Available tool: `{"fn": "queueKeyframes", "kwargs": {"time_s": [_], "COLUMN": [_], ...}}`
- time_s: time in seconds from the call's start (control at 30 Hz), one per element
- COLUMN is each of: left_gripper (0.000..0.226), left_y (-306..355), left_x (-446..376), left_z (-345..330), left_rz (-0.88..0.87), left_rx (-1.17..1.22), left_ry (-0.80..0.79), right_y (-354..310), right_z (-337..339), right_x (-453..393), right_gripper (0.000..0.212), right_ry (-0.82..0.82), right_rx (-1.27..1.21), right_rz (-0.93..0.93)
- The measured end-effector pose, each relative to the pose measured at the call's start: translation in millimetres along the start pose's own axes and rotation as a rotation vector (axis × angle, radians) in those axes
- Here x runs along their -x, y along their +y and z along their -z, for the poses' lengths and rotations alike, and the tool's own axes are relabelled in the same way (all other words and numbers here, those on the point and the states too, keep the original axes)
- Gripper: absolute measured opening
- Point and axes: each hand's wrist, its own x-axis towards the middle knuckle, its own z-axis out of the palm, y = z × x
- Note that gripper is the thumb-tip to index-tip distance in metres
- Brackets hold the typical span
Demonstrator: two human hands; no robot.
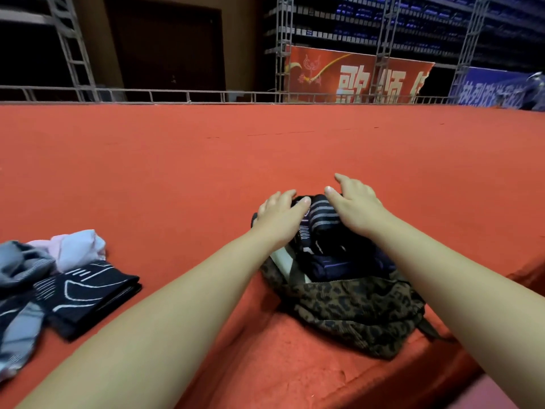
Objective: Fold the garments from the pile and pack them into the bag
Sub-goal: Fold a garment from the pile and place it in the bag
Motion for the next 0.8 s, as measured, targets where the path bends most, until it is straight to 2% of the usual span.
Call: {"fn": "queueKeyframes", "kwargs": {"time_s": [0.13,0.27,0.33,0.43,0.53,0.6,0.7,0.8], "left_gripper": [0.054,0.053,0.052,0.031,0.016,0.011,0.015,0.009], "left_y": [-19,-74,-105,-143,-184,-207,-231,-245], "left_x": [27,55,72,107,144,165,186,192], "left_z": [33,76,97,123,138,147,157,158], "left_rz": [-0.002,0.090,0.131,0.206,0.277,0.314,0.374,0.392], "left_rx": [0.054,0.076,0.142,0.271,0.431,0.436,0.424,0.449], "left_ry": [0.028,0.063,0.063,0.072,0.105,0.132,0.236,0.368], "right_y": [-43,-103,-128,-160,-194,-212,-228,-240], "right_z": [-2,-33,-57,-99,-141,-167,-206,-232], "right_x": [6,14,15,20,35,48,63,71], "right_gripper": [0.057,0.057,0.057,0.058,0.057,0.054,0.050,0.045], "right_ry": [0.029,-0.072,-0.142,-0.258,-0.427,-0.557,-0.666,-0.619], "right_rx": [0.007,-0.018,-0.038,-0.079,-0.095,-0.096,-0.149,-0.242], "right_rz": [0.079,0.219,0.252,0.261,0.286,0.295,0.269,0.245]}}
